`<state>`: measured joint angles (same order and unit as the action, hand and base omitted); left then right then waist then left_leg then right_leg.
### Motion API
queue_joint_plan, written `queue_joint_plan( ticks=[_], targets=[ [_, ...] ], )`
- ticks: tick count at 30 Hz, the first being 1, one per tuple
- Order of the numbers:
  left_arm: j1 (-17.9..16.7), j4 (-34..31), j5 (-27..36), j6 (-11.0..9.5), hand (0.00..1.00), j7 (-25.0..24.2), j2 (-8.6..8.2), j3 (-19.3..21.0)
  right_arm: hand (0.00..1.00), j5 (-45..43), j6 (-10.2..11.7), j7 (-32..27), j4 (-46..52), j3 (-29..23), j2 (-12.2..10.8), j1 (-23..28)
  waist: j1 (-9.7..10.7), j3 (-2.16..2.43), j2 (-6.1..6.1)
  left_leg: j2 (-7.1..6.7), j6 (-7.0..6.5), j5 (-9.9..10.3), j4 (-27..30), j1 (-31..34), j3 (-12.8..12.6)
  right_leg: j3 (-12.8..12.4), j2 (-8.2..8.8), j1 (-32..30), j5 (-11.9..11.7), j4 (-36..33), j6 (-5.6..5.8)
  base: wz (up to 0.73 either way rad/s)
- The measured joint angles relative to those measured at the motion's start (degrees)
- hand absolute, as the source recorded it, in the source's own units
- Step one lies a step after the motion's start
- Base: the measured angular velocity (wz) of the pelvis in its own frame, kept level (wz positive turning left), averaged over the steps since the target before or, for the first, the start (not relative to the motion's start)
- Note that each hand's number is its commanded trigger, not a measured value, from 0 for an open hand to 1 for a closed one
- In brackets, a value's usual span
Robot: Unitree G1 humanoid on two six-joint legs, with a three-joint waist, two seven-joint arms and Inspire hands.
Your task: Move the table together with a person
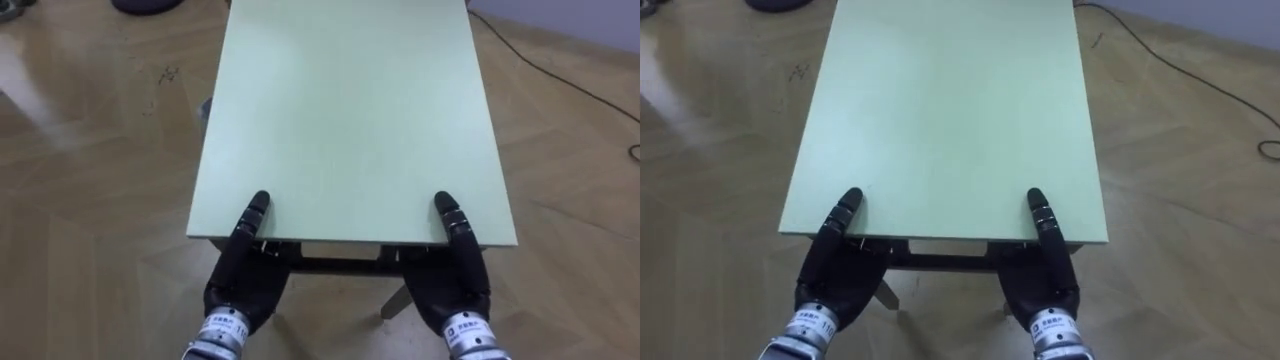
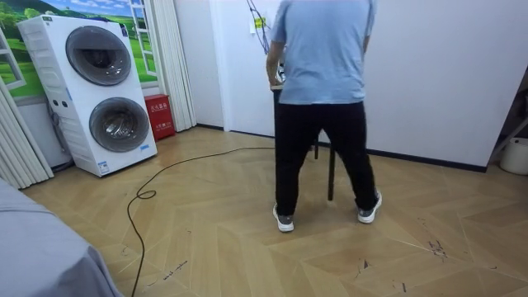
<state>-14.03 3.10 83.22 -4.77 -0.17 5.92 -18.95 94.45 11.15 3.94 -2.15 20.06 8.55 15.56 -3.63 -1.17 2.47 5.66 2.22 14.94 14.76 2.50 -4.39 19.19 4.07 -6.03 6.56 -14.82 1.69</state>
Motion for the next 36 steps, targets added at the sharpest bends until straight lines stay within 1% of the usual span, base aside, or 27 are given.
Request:
queue_joint_plan(
  ticks=[2, 3, 4, 6, 7, 9, 10, 11, 12, 13, 14, 15, 16, 17, 18, 19, 20, 21, 22, 23, 24, 25, 26, 29, 31, 34, 36],
  targets=[
    [-0.20, 0.00, 0.09, 0.13, 1.00, 0.01, -0.03, 0.00, 1.00, -0.03, -0.07, -0.01, 0.00, -0.08, 0.26, -0.15, -0.24, -0.02, 0.27, -0.57, -0.31, -0.24, -0.02, -0.13, -0.18, 0.45, 0.71, 0.16, 0.23, -0.29, 0.33, 0.27],
    [-0.21, 0.00, 0.09, 0.15, 1.00, 0.01, -0.01, 0.00, 1.00, -0.08, -0.14, -0.03, -0.01, 0.02, 0.22, -0.27, -0.48, -0.18, 0.56, -0.76, -0.34, -0.25, 0.02, -0.10, -0.11, 1.44, 1.25, 0.10, 0.36, -1.17, 0.45, 0.25],
    [-0.24, -0.01, 0.21, 0.15, 1.00, 0.01, 0.04, 0.01, 1.00, -0.15, -0.15, -0.04, -0.01, 0.05, 0.22, -0.24, -0.53, -0.20, 0.59, -1.00, -0.59, -0.40, 0.03, -0.11, -0.09, 1.57, 1.68, 0.04, 0.65, -1.92, 0.63, 0.43],
    [-0.69, -0.01, 0.47, 0.34, 1.00, 0.04, 0.06, 0.00, 1.00, -0.34, -0.45, -0.04, -0.01, 0.00, 0.29, 0.10, -0.08, -0.22, 0.52, -2.76, -1.06, -0.67, 0.11, -0.36, -0.06, 1.40, 4.32, -0.18, 2.81, -6.14, 1.62, 0.59],
    [-0.84, 0.00, 0.38, 0.39, 1.00, 0.04, -0.02, -0.03, 1.00, -0.38, -0.42, -0.04, -0.01, 0.00, 0.29, 0.26, -0.09, -0.24, 0.48, -3.25, -1.14, -0.70, 0.13, -0.44, 0.01, 1.33, 5.11, -0.22, 3.36, -7.34, 1.94, 0.58],
    [-1.28, 0.00, 0.26, 0.54, 1.00, 0.05, -0.16, -0.13, 1.00, -0.41, -0.46, -0.01, -0.02, 0.02, 0.25, 0.92, 0.34, -0.32, 0.37, -4.88, -1.83, -1.08, 0.09, -0.61, 0.01, 1.40, 7.83, -0.68, 4.34, -12.36, 2.62, 0.79],
    [-1.22, 0.00, -0.18, 0.71, 1.00, 0.06, -0.11, -0.36, 1.00, -0.41, -0.51, 0.54, -0.02, -0.11, 0.17, 1.59, 1.08, -0.37, 0.29, -5.62, -2.34, -1.37, 0.11, -0.26, 1.05, 1.07, 8.80, -1.00, 4.39, -14.72, 2.68, 0.97],
    [-1.20, 0.00, -0.42, 0.70, 1.00, 0.06, -0.10, -0.45, 1.00, -0.41, -0.51, 0.96, -0.02, -0.51, 0.13, 1.96, 1.62, -0.44, 0.19, -6.00, -2.56, -1.48, 0.27, -0.09, 2.60, 0.36, 9.14, -1.40, 4.39, -16.49, 2.67, 1.11],
    [-1.04, 0.00, -1.16, 0.71, 1.00, -0.12, 0.01, -0.85, 1.00, -0.40, -0.82, 1.55, -0.05, -1.25, -0.11, 3.02, 2.11, -0.69, -0.13, -6.34, -3.11, -1.44, 1.20, -0.08, 7.28, -3.46, 9.36, -4.21, 5.25, -21.34, 1.50, 1.00],
    [-1.07, -0.14, -2.59, 0.56, 1.00, -0.83, 1.07, -1.55, 1.00, -0.33, -1.27, 1.56, -0.55, -2.16, -1.38, 4.08, 1.99, -0.73, -0.02, -6.48, -3.15, -1.36, 2.65, 1.06, 12.97, -9.14, 5.30, -5.74, 8.06, -18.53, 0.18, 0.89],
    [-1.06, -0.20, -3.11, 0.41, 1.00, -1.44, 1.28, -1.49, 1.00, -0.22, -1.28, 1.56, -0.61, -2.19, -1.69, 4.09, 1.94, -0.90, 0.26, -6.51, -3.13, -1.36, 3.58, 2.10, 15.25, -11.57, 2.64, -6.32, 8.66, -14.09, 0.07, 0.81],
    [-1.15, -0.50, -3.69, -0.13, 1.00, -2.35, 1.41, -0.71, 1.00, -0.21, -1.54, 2.75, -0.26, -1.63, -1.74, 4.06, 2.04, -0.97, 0.18, -7.33, -2.86, -1.35, 4.41, 3.95, 17.63, -15.67, -0.22, -7.17, 5.06, -6.42, -0.15, 0.81],
    [-1.12, -0.22, -3.65, -0.01, 1.00, -2.47, 1.34, -0.19, 1.00, -0.11, -1.42, 3.82, 0.21, -0.77, -1.60, 4.26, 2.93, -1.06, 0.75, -7.58, -2.50, -1.16, 4.32, 4.22, 18.18, -15.66, -0.31, -7.16, 3.58, -7.44, -1.16, 1.04],
    [-1.29, 0.10, -3.39, 0.68, 1.00, -1.55, 0.53, 0.76, 1.00, -0.89, -0.49, 4.00, 0.38, 0.24, -1.53, 4.40, 3.60, -1.01, 1.00, -7.35, -1.69, -1.60, 2.48, 3.66, 16.27, -14.04, -0.03, -6.22, 3.66, -7.46, -1.36, 0.92],
    [-1.28, 0.17, -3.40, 0.87, 1.00, -1.53, 0.21, 0.84, 1.00, -1.05, 0.01, 3.93, 0.27, 0.43, -1.72, 4.37, 3.51, -1.21, 0.30, -6.71, -1.30, -1.99, 1.65, 3.55, 14.21, -12.62, -0.31, -5.42, 3.92, -7.32, -1.66, 0.72],
    [-1.32, 0.18, -3.41, 1.01, 1.00, -1.52, 0.15, 0.74, 1.00, -0.95, 0.09, 3.88, 0.18, 0.54, -1.70, 4.44, 3.48, -1.13, -0.10, -6.43, -1.16, -2.16, 1.60, 3.70, 13.59, -12.26, -0.50, -5.08, 4.01, -6.91, -1.78, 0.51],
    [-1.47, 0.18, -3.46, 1.54, 1.00, -1.53, 0.14, 0.53, 1.00, -0.42, 0.15, 3.82, 0.05, 0.46, -1.29, 4.44, 2.68, -1.09, -0.78, -6.13, -0.94, -2.31, 1.73, 3.95, 13.68, -11.57, -0.87, -4.56, 4.07, -6.09, -2.04, 0.31],
    [-1.73, 0.17, -3.46, 1.87, 1.00, -1.52, 0.07, 0.32, 1.00, -0.24, 0.30, 3.76, 0.05, 0.44, -0.73, 4.45, 1.32, -1.06, -0.96, -5.86, -0.85, -2.35, 1.83, 4.00, 13.84, -11.31, -1.28, -4.10, 3.81, -5.34, -2.27, 0.22],
    [-1.92, 0.17, -3.45, 1.87, 1.00, -1.53, -0.05, 0.30, 1.00, -0.24, 0.30, 3.76, 0.05, 0.48, -0.59, 4.45, 0.82, -1.04, -0.99, -5.76, -0.82, -2.36, 1.83, 4.00, 13.83, -11.16, -1.37, -3.88, 3.75, -5.00, -2.31, 0.13],
    [-2.07, 0.17, -3.45, 1.85, 1.00, -1.52, -0.14, 0.28, 1.00, -0.20, 0.58, 3.76, 0.05, 0.70, -0.40, 4.45, -0.51, -1.05, -1.02, -5.59, -0.73, -2.40, 1.83, 4.13, 13.96, -10.73, -1.53, -3.61, 3.68, -4.63, -2.36, 0.25],
    [-2.08, 0.09, -3.48, 1.68, 1.00, -1.53, -0.15, 0.29, 1.00, -0.11, 0.94, 3.76, 0.04, 1.08, -0.36, 4.44, -1.49, -1.04, -1.05, -5.49, -0.53, -2.52, 1.90, 4.57, 14.09, -9.76, -1.51, -3.39, 3.66, -4.22, -2.40, 0.47],
    [-2.12, -0.07, -3.57, 1.26, 1.00, -1.53, -0.05, 0.29, 1.00, -0.11, 1.29, 3.76, 0.04, 1.39, -0.56, 4.36, -1.78, -1.01, -1.04, -5.39, -0.30, -2.70, 2.00, 5.15, 14.17, -8.82, -1.49, -2.99, 3.61, -3.56, -2.48, 0.56],
    [-2.16, -0.11, -3.60, 1.08, 1.00, -1.53, -0.03, 0.29, 1.00, -0.11, 1.32, 3.76, 0.04, 1.47, -0.68, 4.33, -1.89, -1.00, -1.06, -5.38, -0.20, -2.81, 2.04, 5.39, 14.30, -8.61, -1.51, -2.73, 3.62, -3.30, -2.48, 0.61],
    [-2.25, -0.28, -3.62, 0.53, 1.00, -1.57, -0.01, 0.33, 1.00, 0.04, 1.52, 3.77, 0.02, 1.73, -1.00, 4.25, -3.77, -0.91, -0.98, -5.32, -0.18, -3.09, 3.04, 6.98, 14.50, -6.98, -1.41, -2.40, 3.61, -2.68, -2.48, 0.48],
    [-2.25, -0.31, -3.63, 0.39, 1.00, -1.57, -0.07, 0.33, 1.00, 0.30, 1.47, 3.77, -0.12, 1.60, -1.01, 4.21, -3.74, -0.82, -0.84, -5.35, -0.18, -3.36, 3.63, 8.15, 14.76, -4.85, -1.11, -1.90, 3.66, -2.66, -2.39, 0.75],
    [-2.17, -0.21, -4.00, 0.21, 1.00, -1.49, 0.89, 0.42, 1.00, 0.74, 1.19, 3.77, -0.61, 1.79, -1.28, 4.22, -2.12, -0.77, -0.77, -5.39, -0.23, -4.17, 3.98, 9.28, 14.63, -2.97, -1.08, 0.18, 3.77, -1.29, -2.21, 1.03],
    [-2.20, -0.21, -3.85, 0.23, 1.00, -1.50, 1.11, 0.60, 1.00, 0.72, 0.37, 3.76, -0.62, 1.38, -1.43, 4.13, -1.52, -0.71, -0.59, -5.40, -0.41, -4.96, 4.01, 10.23, 13.29, -0.66, -0.93, 1.82, 3.85, 0.53, -2.08, 0.86]
  ],
)
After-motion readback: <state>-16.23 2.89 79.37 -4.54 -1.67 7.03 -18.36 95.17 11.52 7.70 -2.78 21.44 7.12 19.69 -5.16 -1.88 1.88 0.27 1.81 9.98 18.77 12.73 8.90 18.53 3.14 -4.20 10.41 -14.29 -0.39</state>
